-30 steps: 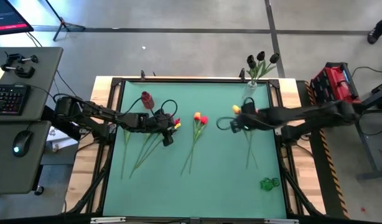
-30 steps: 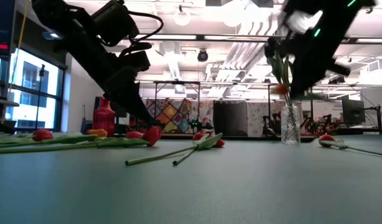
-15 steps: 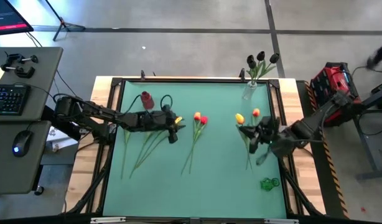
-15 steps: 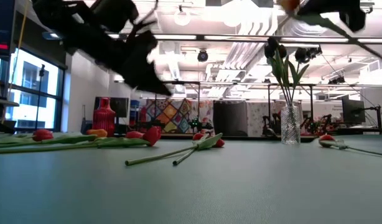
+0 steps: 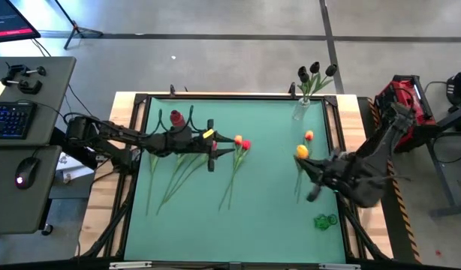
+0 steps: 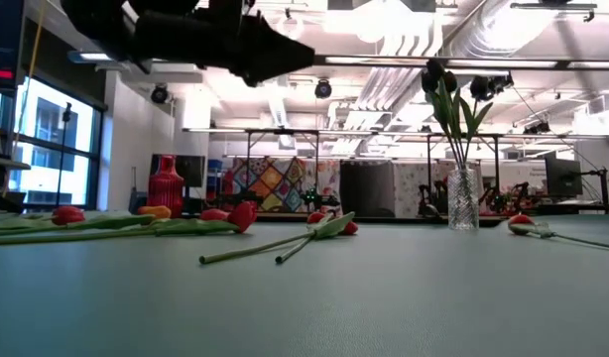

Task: Sort flowers into vase by color
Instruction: Put the orange tulip into the green vase

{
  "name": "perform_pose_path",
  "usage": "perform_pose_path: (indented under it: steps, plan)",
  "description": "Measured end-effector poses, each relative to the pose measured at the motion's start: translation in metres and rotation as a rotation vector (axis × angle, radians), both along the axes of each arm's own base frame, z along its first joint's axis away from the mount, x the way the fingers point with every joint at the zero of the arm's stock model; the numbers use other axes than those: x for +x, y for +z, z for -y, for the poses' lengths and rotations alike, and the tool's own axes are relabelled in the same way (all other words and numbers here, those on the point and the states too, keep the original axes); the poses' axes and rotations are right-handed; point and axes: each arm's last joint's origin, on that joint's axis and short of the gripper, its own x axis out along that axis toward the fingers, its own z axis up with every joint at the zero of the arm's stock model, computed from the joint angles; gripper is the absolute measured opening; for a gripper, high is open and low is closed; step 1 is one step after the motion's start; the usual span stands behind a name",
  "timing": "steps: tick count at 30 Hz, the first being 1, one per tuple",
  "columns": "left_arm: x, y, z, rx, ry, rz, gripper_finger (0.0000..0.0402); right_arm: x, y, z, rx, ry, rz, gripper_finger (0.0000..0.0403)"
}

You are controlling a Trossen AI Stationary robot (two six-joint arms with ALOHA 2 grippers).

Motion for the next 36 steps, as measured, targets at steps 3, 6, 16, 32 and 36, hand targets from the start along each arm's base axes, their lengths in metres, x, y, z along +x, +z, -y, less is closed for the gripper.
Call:
perform_pose_path:
  steps: [3, 6, 16, 32, 36]
  plan:
    - [0.0, -0.001, -0.005, -0.018, 0.02, -0.014, 0.0127, -0.02, 0.024, -0.013, 0.019, 0.055, 0.025, 0.0]
    - [-0.001, -0.002, -0.009, -0.032, 0.047, -0.013, 0.0127, -0.04, 0.047, -0.025, 0.044, 0.169, 0.036, 0.0]
    - [-0.001, 0.0, -0.012, -0.073, 0.067, 0.003, 0.0126, -0.106, 0.077, -0.057, 0.077, 0.523, 0.037, 0.0]
    - [-0.001, 0.0, -0.012, -0.165, 0.073, 0.013, 0.0126, -0.124, 0.042, -0.084, -0.162, 0.607, -0.032, 0.0]
    - [-0.001, -0.001, -0.012, -0.179, 0.075, 0.012, 0.0126, -0.124, 0.04, -0.084, -0.182, 0.607, -0.038, 0.0]
